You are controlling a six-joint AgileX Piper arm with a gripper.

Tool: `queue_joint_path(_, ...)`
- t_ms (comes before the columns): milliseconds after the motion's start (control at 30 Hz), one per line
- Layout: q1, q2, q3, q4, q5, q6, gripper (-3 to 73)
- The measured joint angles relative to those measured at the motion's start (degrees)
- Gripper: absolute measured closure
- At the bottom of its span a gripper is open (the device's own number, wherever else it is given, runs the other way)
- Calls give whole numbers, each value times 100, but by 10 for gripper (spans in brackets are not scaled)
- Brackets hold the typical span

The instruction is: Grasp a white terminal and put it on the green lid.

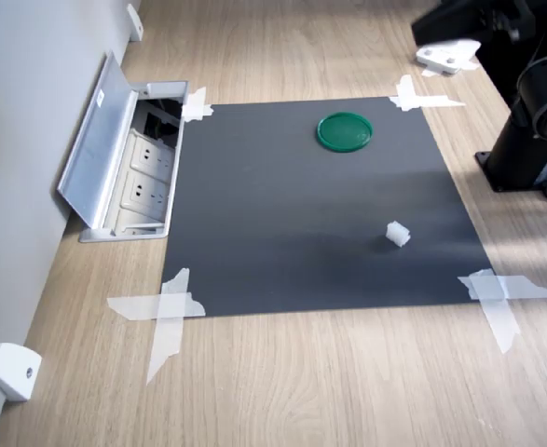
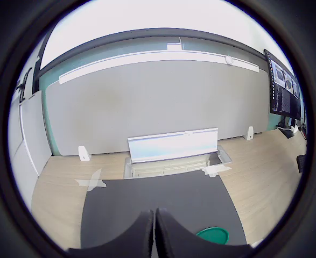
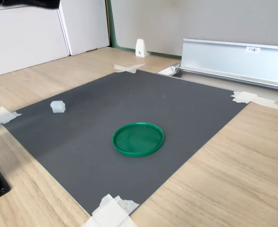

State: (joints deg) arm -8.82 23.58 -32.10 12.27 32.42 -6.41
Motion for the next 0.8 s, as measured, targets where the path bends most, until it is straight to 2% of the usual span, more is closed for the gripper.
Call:
queue_joint_path(133,0,959,-617,278,341,-687,703)
queue_joint_path(233,53,1604,-1070,705,847,-1594,703)
queue_joint_path(300,258,1899,-1342,860,1198,-2102,703)
queue_joint_path(367,623,2162,-1637,879,1594,-2525,703)
queue_joint_path(567,1773,2693,-2172,543,2538,-2694,703)
queue_joint_path(700,2300,2967,-2188,-65,2988,-2481,687)
queue_joint_path(800,2592,3171,-2188,-482,3252,-2495,625)
